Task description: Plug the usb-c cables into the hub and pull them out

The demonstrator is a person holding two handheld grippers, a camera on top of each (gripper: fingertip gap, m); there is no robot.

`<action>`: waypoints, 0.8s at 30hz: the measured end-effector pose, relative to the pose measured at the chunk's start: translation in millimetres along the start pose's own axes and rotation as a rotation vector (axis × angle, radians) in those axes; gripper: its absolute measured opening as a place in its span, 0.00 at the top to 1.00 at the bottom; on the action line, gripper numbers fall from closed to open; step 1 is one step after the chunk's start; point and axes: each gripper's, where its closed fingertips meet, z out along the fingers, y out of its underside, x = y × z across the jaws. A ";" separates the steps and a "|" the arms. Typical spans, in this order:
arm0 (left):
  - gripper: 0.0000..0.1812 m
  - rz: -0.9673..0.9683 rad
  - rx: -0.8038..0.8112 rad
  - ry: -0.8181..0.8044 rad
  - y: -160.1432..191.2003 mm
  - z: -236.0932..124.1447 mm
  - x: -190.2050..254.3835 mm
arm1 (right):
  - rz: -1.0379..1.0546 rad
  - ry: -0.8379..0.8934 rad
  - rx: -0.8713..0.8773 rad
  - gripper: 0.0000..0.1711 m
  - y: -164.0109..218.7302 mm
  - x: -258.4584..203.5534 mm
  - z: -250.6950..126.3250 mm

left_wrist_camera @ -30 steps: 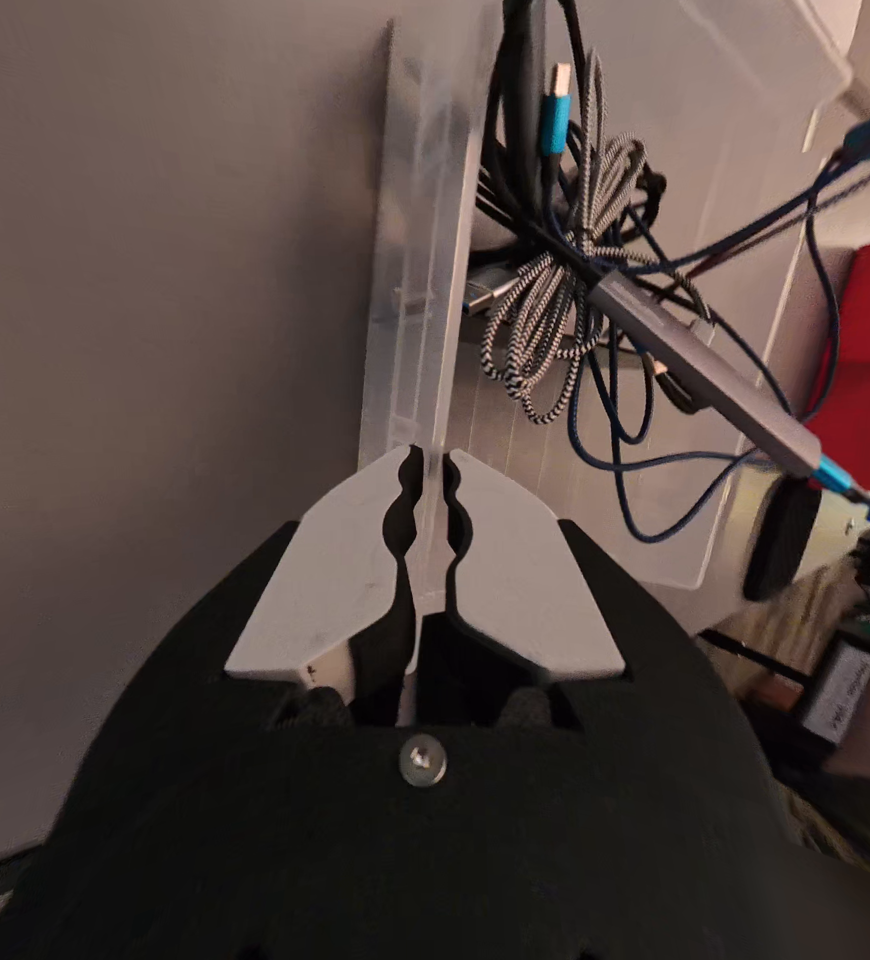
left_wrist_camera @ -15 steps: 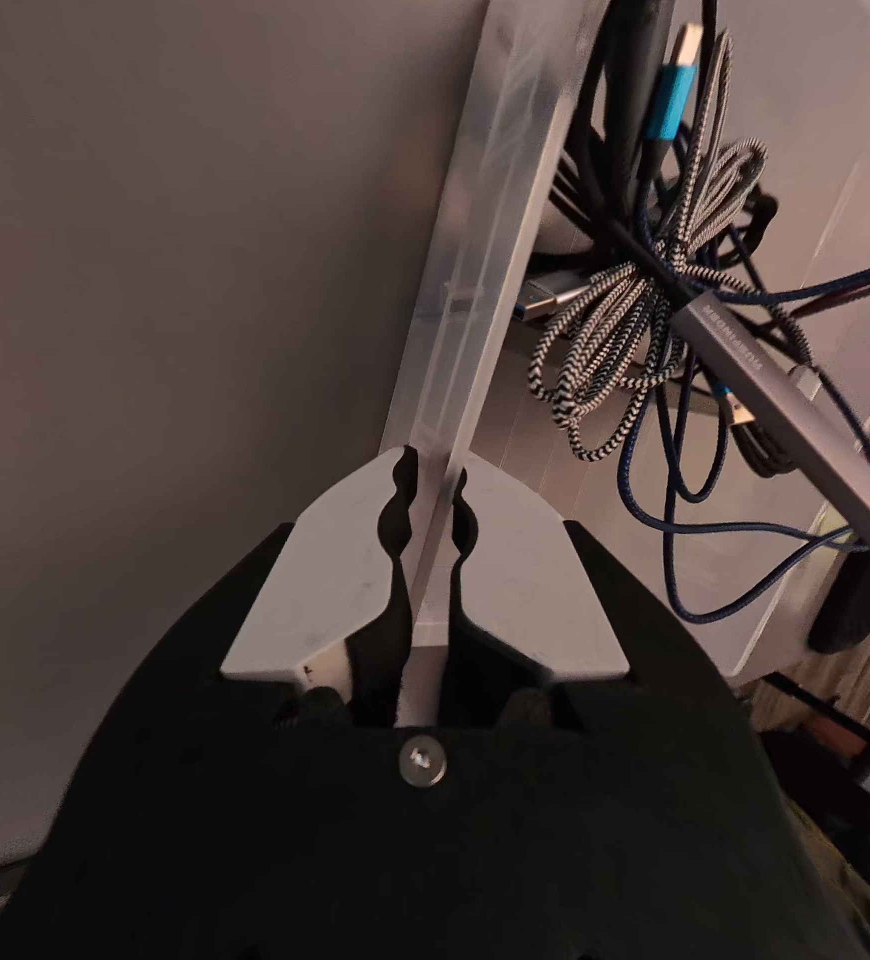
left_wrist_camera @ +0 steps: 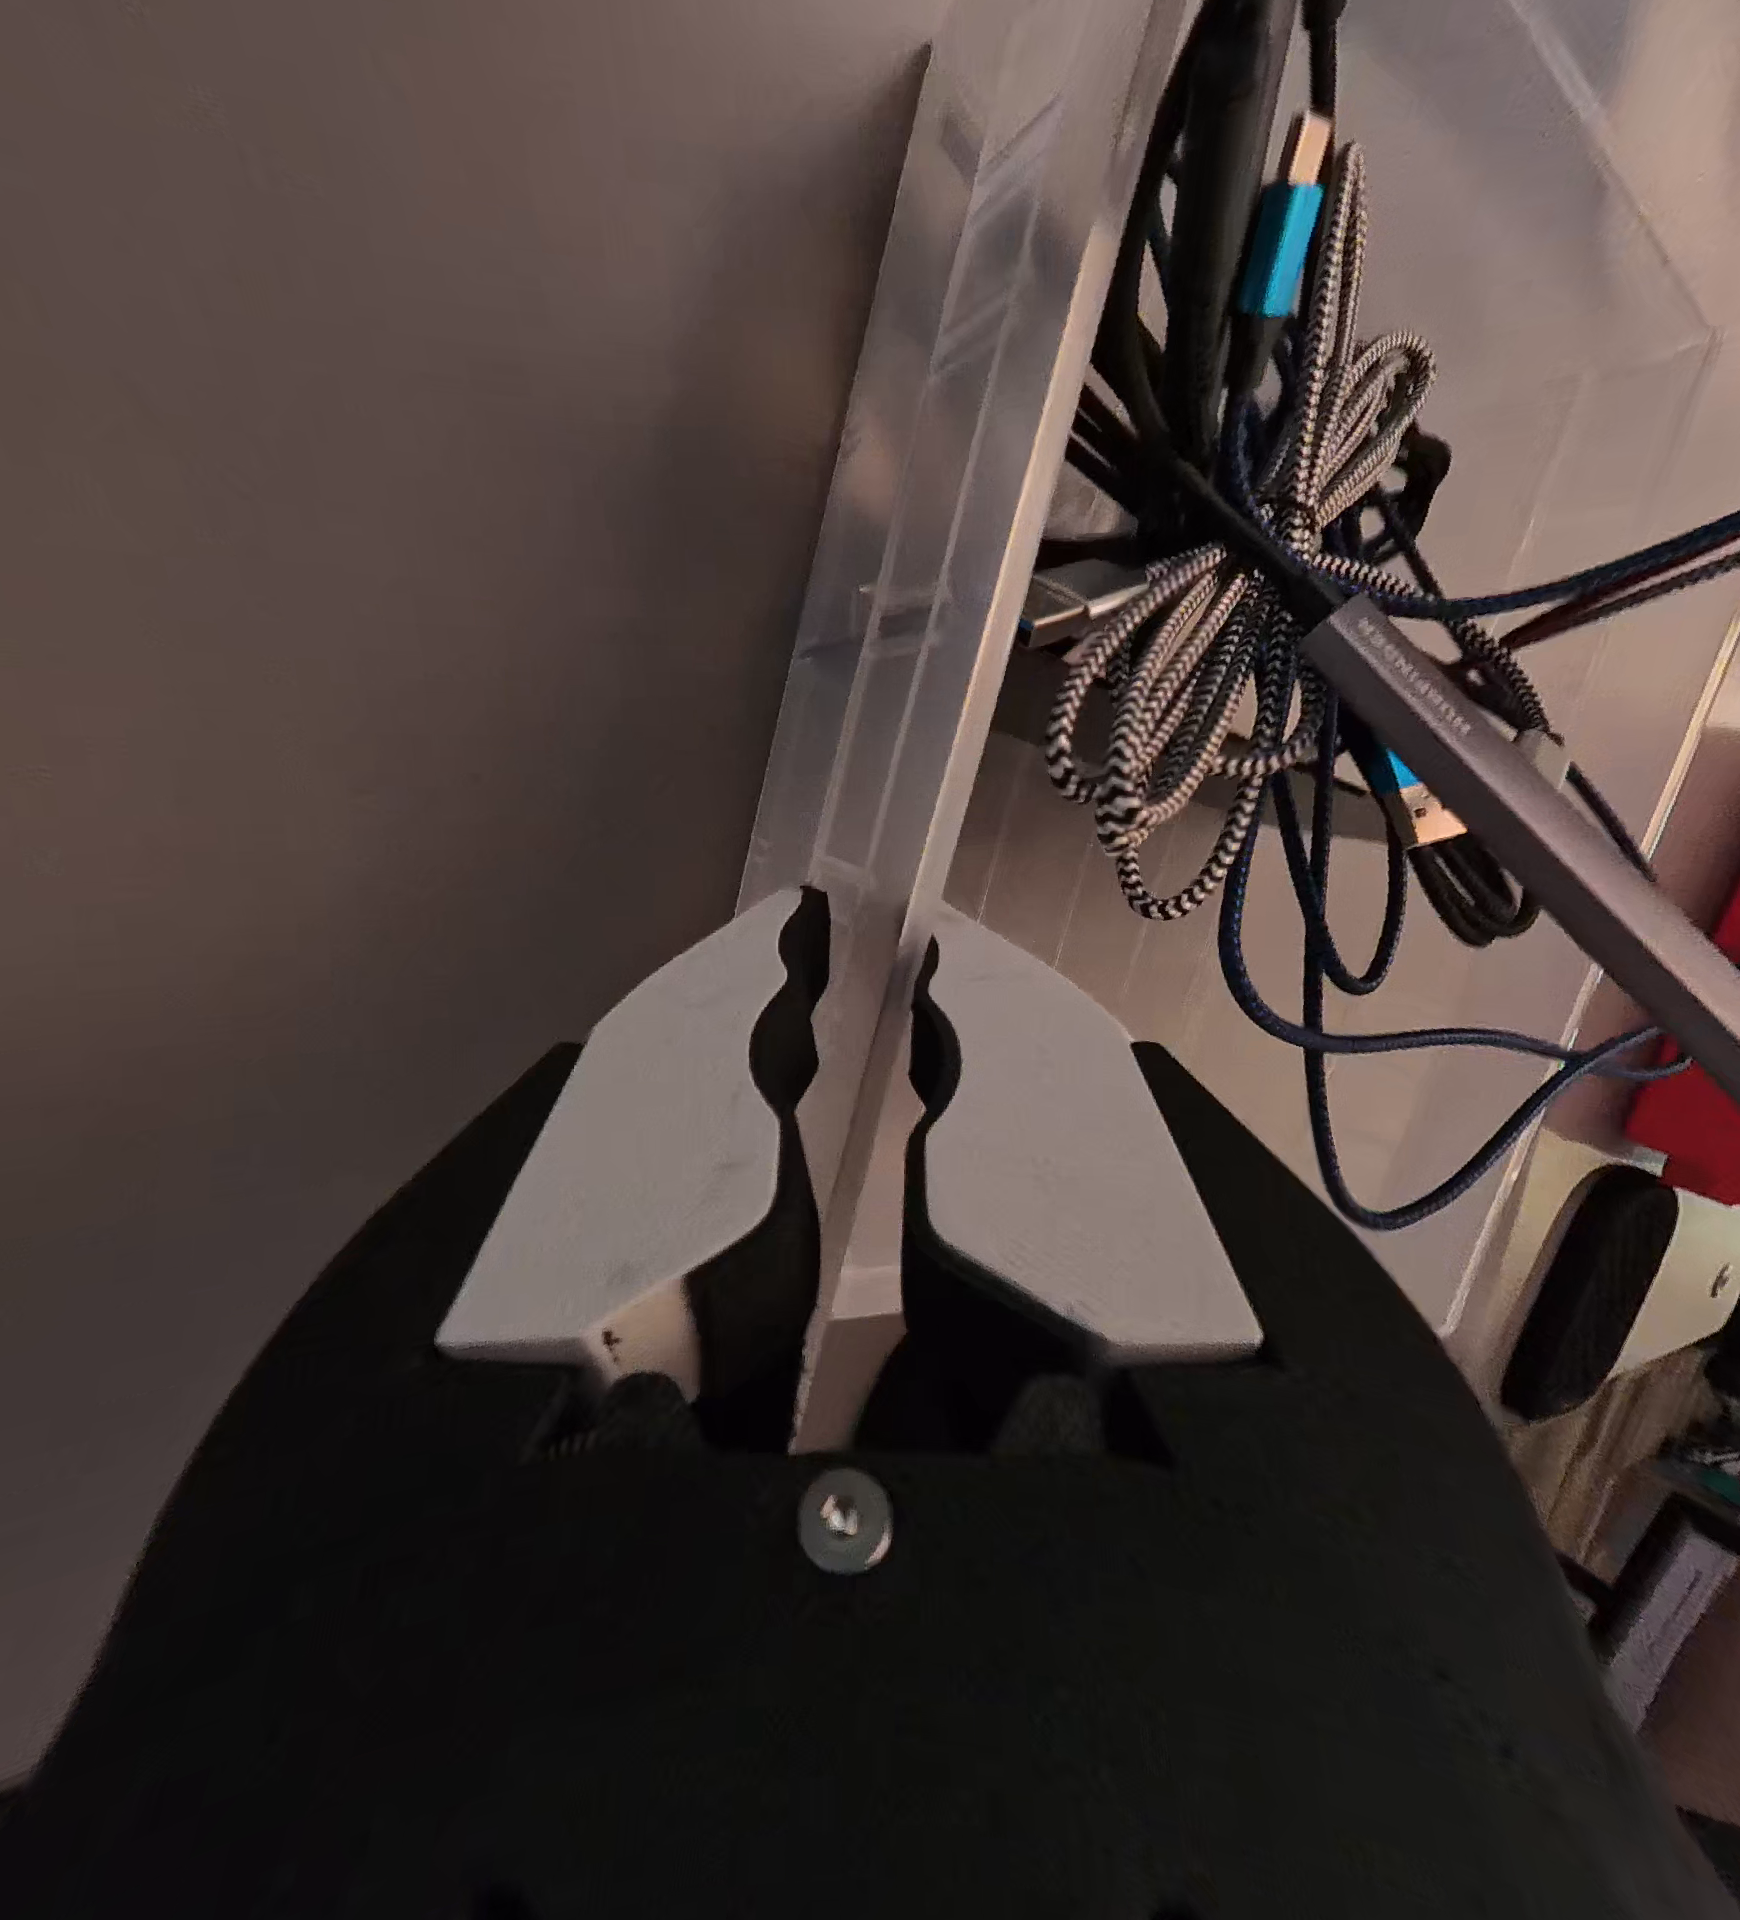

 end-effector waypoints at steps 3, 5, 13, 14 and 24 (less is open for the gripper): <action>0.93 0.003 -0.054 0.011 14.0 -3.7 2.0 | -0.011 0.013 -0.005 0.97 -0.9 -0.1 -1.1; 0.93 0.000 -0.082 0.026 22.6 -6.0 3.7 | -0.016 0.011 -0.005 0.97 -3.4 2.2 -1.2; 0.92 0.007 -0.128 0.051 35.6 -9.3 6.9 | -0.005 0.028 -0.009 0.98 -11.6 6.8 -1.8; 0.92 0.014 -0.130 0.049 35.8 -9.5 6.9 | -0.005 0.024 -0.010 0.97 -11.4 5.6 -1.3; 0.91 0.010 -0.110 0.124 34.8 -13.5 11.0 | 0.013 -0.020 0.033 0.91 -12.7 -1.9 -2.1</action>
